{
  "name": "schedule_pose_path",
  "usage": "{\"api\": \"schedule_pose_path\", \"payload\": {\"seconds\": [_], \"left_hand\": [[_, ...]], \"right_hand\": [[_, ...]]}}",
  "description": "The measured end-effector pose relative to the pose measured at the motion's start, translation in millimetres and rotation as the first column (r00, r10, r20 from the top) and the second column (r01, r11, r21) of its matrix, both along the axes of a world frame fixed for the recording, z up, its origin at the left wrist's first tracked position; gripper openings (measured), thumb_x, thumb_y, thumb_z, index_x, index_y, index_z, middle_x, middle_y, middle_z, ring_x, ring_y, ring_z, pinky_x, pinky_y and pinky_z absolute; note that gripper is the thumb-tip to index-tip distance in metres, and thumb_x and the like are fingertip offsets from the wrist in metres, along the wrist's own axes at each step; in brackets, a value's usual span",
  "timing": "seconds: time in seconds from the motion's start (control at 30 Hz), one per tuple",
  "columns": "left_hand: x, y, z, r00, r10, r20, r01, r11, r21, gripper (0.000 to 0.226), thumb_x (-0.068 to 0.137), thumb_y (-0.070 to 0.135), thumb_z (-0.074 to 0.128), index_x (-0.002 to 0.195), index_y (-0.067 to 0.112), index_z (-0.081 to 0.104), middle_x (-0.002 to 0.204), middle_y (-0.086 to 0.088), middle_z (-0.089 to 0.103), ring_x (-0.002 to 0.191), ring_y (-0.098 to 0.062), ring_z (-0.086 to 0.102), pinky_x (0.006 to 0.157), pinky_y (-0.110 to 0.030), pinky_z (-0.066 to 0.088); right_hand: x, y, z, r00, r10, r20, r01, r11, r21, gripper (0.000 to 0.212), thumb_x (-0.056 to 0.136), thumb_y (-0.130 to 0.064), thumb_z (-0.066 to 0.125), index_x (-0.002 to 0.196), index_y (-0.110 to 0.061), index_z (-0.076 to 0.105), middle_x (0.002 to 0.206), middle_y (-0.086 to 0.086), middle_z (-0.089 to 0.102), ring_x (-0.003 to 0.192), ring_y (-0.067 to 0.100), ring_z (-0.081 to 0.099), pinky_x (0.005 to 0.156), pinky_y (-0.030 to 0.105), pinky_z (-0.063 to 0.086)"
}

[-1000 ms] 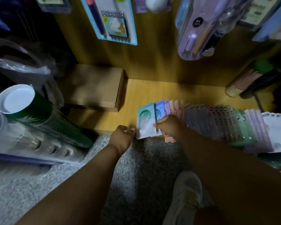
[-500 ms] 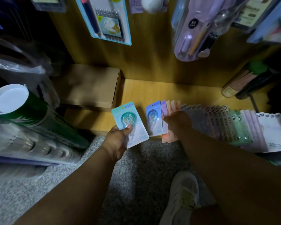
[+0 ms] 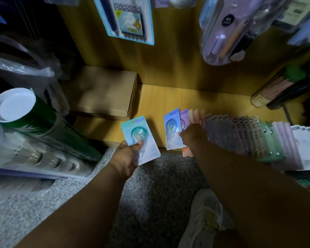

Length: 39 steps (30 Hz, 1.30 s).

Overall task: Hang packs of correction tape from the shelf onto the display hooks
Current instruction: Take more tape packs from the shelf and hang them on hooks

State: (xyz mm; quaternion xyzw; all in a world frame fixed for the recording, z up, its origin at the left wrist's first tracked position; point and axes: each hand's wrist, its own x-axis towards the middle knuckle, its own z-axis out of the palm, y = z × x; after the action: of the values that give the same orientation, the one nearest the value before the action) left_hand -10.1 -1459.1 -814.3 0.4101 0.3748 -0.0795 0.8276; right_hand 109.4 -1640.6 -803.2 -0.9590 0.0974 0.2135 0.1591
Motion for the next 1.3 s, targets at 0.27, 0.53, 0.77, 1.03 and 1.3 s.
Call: {"api": "schedule_pose_path", "payload": {"seconds": [0.27, 0.53, 0.77, 1.03, 1.3], "left_hand": [[0.4, 3.5, 8.6, 0.995, 0.078, 0.058, -0.081, 0.995, 0.062, 0.021, 0.098, 0.008, 0.051, 0.118, 0.012, 0.053, 0.112, -0.017, 0.063, 0.08, -0.024, 0.065, 0.057, -0.028, 0.058], [13.0, -20.7, 26.8, 0.982, 0.008, 0.187, 0.002, 0.998, -0.055, 0.056, 0.083, 0.023, 0.065, 0.135, 0.007, 0.053, 0.131, -0.02, 0.061, 0.117, -0.04, 0.059, 0.092, -0.056, 0.051], [14.7, -24.3, 25.5, 0.989, -0.005, 0.148, 0.02, 0.995, -0.096, 0.055, 0.083, 0.018, 0.066, 0.135, 0.007, 0.054, 0.131, -0.017, 0.061, 0.102, -0.031, 0.065, 0.077, -0.043, 0.059], [11.7, -18.1, 9.4, 0.996, -0.019, 0.088, 0.03, 0.992, -0.124, 0.048, 0.088, 0.016, 0.062, 0.136, 0.008, 0.054, 0.132, -0.017, 0.061, 0.102, -0.031, 0.064, 0.076, -0.042, 0.059], [9.2, -8.7, 3.4, 0.998, 0.057, 0.034, -0.055, 0.997, -0.048, 0.048, 0.086, 0.013, 0.067, 0.132, 0.007, 0.057, 0.125, -0.017, 0.065, 0.112, -0.038, 0.063, 0.087, -0.054, 0.055]], "right_hand": [[-13.7, -9.3, 28.0, 0.973, -0.116, -0.2, 0.229, 0.577, 0.784, 0.017, 0.088, -0.011, 0.065, 0.072, -0.012, 0.062, 0.032, -0.009, 0.032, 0.028, 0.005, 0.026, 0.037, 0.014, 0.02], [-36.1, -3.8, 39.1, 0.985, 0.043, -0.167, 0.107, 0.604, 0.79, 0.009, 0.087, -0.009, 0.066, 0.08, -0.003, 0.066, 0.028, -0.005, 0.037, 0.026, 0.002, 0.031, 0.034, 0.013, 0.026], [-9.9, -46.8, 14.4, 0.967, -0.226, 0.117, 0.141, 0.859, 0.492, 0.026, 0.087, -0.029, 0.065, 0.094, -0.004, 0.071, 0.091, 0.013, 0.07, 0.091, 0.027, 0.064, 0.091, 0.039, 0.049], [-7.0, -35.2, 8.2, 0.983, -0.159, 0.092, 0.12, 0.936, 0.329, 0.048, 0.081, -0.043, 0.066, 0.114, -0.008, 0.065, 0.116, 0.014, 0.067, 0.109, 0.032, 0.062, 0.096, 0.045, 0.049], [-3.3, -23.7, 23.6, 0.997, -0.075, -0.037, 0.083, 0.937, 0.339, 0.029, 0.091, -0.027, 0.058, 0.109, -0.006, 0.067, 0.107, 0.012, 0.068, 0.1, 0.028, 0.064, 0.057, 0.022, 0.042]]}}
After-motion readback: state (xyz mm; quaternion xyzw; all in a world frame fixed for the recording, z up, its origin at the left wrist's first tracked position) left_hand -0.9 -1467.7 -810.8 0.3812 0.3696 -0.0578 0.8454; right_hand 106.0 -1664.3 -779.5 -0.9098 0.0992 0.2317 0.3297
